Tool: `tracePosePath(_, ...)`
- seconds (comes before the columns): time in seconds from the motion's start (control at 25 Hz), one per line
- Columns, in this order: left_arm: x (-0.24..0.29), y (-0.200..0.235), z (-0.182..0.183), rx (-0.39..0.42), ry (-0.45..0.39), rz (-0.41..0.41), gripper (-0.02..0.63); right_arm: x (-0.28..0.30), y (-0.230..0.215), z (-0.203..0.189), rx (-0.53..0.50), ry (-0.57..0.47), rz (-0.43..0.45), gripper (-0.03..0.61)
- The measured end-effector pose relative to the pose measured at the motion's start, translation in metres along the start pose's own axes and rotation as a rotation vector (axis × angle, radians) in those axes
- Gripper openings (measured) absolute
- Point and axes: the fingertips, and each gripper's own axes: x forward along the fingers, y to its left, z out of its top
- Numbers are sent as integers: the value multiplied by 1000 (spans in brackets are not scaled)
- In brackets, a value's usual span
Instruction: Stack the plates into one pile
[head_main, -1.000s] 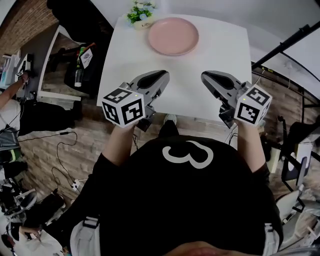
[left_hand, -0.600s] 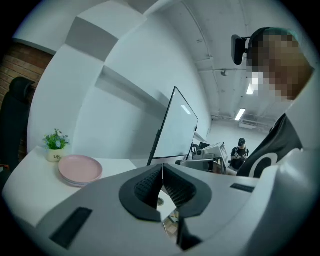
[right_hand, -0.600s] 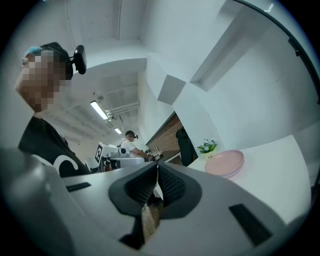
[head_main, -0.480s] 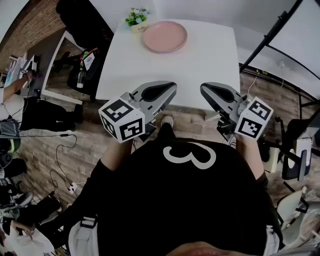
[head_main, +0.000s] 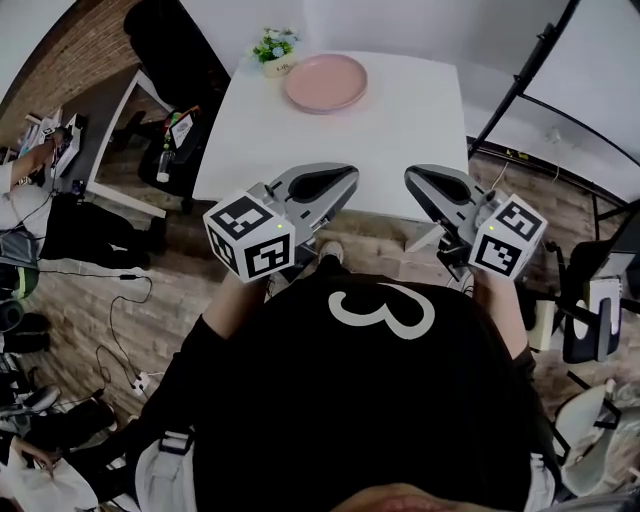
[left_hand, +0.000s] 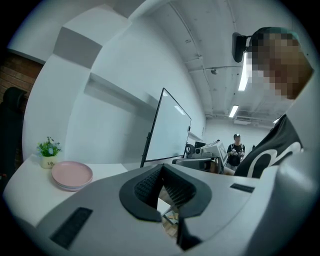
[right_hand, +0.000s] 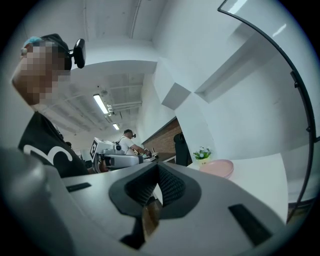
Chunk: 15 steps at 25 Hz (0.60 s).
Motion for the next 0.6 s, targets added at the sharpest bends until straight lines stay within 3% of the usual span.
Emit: tracePosePath(0.6, 5, -15, 0, 18, 13, -46, 17, -8, 9, 10, -26, -13, 8, 23)
